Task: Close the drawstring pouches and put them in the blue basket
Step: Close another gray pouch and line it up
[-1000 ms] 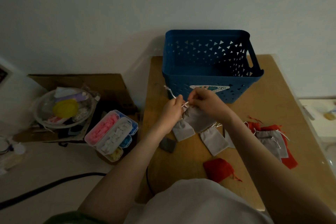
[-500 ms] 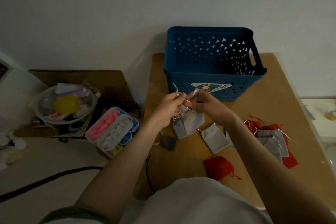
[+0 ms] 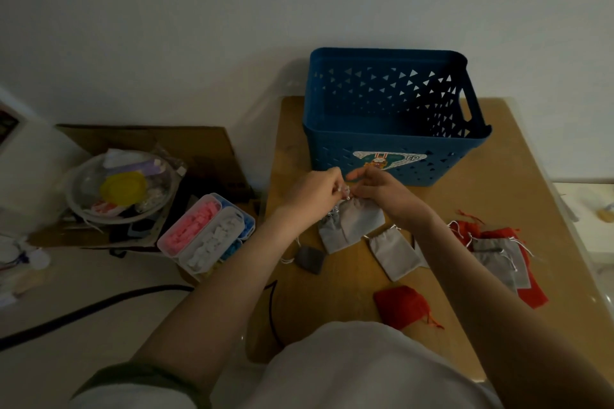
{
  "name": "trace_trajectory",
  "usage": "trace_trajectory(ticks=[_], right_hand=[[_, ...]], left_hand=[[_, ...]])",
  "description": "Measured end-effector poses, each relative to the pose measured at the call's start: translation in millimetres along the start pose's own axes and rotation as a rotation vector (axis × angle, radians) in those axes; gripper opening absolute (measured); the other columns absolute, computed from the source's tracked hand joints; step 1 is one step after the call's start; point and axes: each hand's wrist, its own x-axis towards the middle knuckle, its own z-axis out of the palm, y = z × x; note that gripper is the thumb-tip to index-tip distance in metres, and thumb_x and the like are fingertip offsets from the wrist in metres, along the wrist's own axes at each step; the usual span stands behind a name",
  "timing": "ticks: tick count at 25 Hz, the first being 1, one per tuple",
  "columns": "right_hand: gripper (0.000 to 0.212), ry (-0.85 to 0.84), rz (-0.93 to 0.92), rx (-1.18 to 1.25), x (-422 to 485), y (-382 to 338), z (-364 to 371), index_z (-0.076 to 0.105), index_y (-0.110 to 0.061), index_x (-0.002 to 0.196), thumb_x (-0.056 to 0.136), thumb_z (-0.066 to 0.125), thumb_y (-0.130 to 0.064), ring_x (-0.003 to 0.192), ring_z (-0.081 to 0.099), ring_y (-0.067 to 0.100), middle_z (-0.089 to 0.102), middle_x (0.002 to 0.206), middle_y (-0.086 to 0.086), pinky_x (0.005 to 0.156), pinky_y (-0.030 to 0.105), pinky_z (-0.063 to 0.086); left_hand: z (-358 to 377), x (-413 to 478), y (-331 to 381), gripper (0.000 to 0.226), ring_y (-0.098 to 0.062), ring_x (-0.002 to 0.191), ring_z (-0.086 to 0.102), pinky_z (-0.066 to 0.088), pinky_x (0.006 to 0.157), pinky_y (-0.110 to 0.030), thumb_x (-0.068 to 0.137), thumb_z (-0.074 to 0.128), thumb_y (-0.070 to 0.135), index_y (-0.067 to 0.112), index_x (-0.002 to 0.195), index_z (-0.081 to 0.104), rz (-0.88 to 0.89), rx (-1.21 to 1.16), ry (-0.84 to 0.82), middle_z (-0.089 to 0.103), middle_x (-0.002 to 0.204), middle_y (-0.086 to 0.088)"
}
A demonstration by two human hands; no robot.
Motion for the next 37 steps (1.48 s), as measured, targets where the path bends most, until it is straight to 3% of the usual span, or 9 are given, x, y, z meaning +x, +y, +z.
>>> trace_trajectory(ticks=[4, 7, 12, 18, 25, 31, 33, 37], right_hand=[[0.016, 0.016, -0.017, 0.084, 0.4, -2.5, 6.4, 0.058, -0.007, 0.108, 0.096, 0.049, -0.002, 0.082, 0.06, 0.012, 0.063, 0.09, 0.004, 0.076, 0.021, 0.049], [0.026, -0.035, -0.004, 0.251, -1.7, -6.0, 5.7, 0.063, -0.008, 0.104, 0.1, 0.038, -0.005, 0.084, 0.064, 0.011, 0.067, 0.093, 0.004, 0.077, 0.019, 0.053], [0.024, -0.197, 0.025, 0.196, 2.8, -2.7, -0.3, 0.063, -0.005, 0.112, 0.097, 0.044, -0.008, 0.103, 0.054, 0.029, 0.061, 0.11, 0.017, 0.098, 0.045, 0.042], [0.016, -0.105, 0.01, 0.138, 7.5, -6.1, 0.0, 0.065, -0.009, 0.089, 0.095, 0.051, -0.009, 0.08, 0.058, 0.019, 0.064, 0.084, 0.007, 0.08, 0.034, 0.046], [0.025, 0.111, 0.008, 0.262, 8.4, -12.5, 7.6, 0.061, -0.006, 0.081, 0.098, 0.047, -0.017, 0.073, 0.056, 0.018, 0.059, 0.076, 0.01, 0.072, 0.031, 0.045], [0.029, 0.3, 0.023, 0.39, 9.4, -0.4, -1.6, 0.055, -0.01, 0.081, 0.102, 0.041, -0.025, 0.059, 0.051, 0.015, 0.054, 0.065, 0.003, 0.059, 0.027, 0.046], [0.026, 0.355, 0.047, 0.316, 6.1, 9.9, -10.7, 0.053, -0.009, 0.085, 0.102, 0.041, -0.025, 0.058, 0.048, 0.015, 0.051, 0.067, 0.003, 0.054, 0.026, 0.044], [0.021, 0.372, 0.078, 0.188, -0.7, 22.3, -15.6, 0.053, -0.009, 0.088, 0.102, 0.043, -0.021, 0.057, 0.049, 0.015, 0.053, 0.069, 0.005, 0.053, 0.026, 0.04]], left_hand=[[5.0, 3.7, 6.8, 0.01, -0.023, 0.082, 0.056, 0.038, 0.062, -0.029, 0.096, 0.051, 0.02, 0.01, 0.097, 0.049, 0.044, 0.145, 0.153, 0.058, 0.092, -0.008], [8.3, 5.0, 9.1, 0.01, -0.028, 0.08, 0.056, 0.033, 0.061, -0.03, 0.096, 0.05, 0.014, 0.004, 0.094, 0.052, 0.17, 0.157, 0.299, 0.06, 0.089, -0.014], [13.1, 2.7, 6.3, 0.006, -0.025, 0.071, 0.055, 0.033, 0.058, -0.026, 0.087, 0.061, 0.005, 0.002, 0.086, 0.057, 0.273, 0.089, 0.414, 0.06, 0.079, -0.013], [9.6, 0.6, 7.3, 0.01, -0.025, 0.07, 0.053, 0.038, 0.057, -0.032, 0.09, 0.058, 0.006, 0.002, 0.082, 0.055, 0.289, 0.022, 0.453, 0.058, 0.076, -0.013], [9.0, -3.6, 9.0, 0.014, -0.019, 0.082, 0.058, 0.041, 0.064, -0.024, 0.097, 0.049, 0.016, 0.004, 0.092, 0.055, 0.071, -0.217, 0.353, 0.062, 0.09, -0.008], [4.7, -11.0, 4.0, 0.019, -0.007, 0.066, 0.053, 0.04, 0.055, -0.011, 0.099, 0.046, 0.022, 0.007, 0.096, 0.056, -0.215, -0.46, 0.418, 0.058, 0.078, 0.001], [5.9, -14.5, -1.8, 0.018, -0.005, 0.06, 0.055, 0.043, 0.05, -0.011, 0.101, 0.041, 0.024, 0.013, 0.096, 0.054, -0.304, -0.562, 0.38, 0.057, 0.073, 0.004], [9.6, -18.4, -1.8, 0.021, -0.002, 0.058, 0.054, 0.04, 0.047, -0.006, 0.101, 0.039, 0.03, 0.016, 0.095, 0.054, -0.326, -0.467, 0.248, 0.059, 0.071, 0.004]])
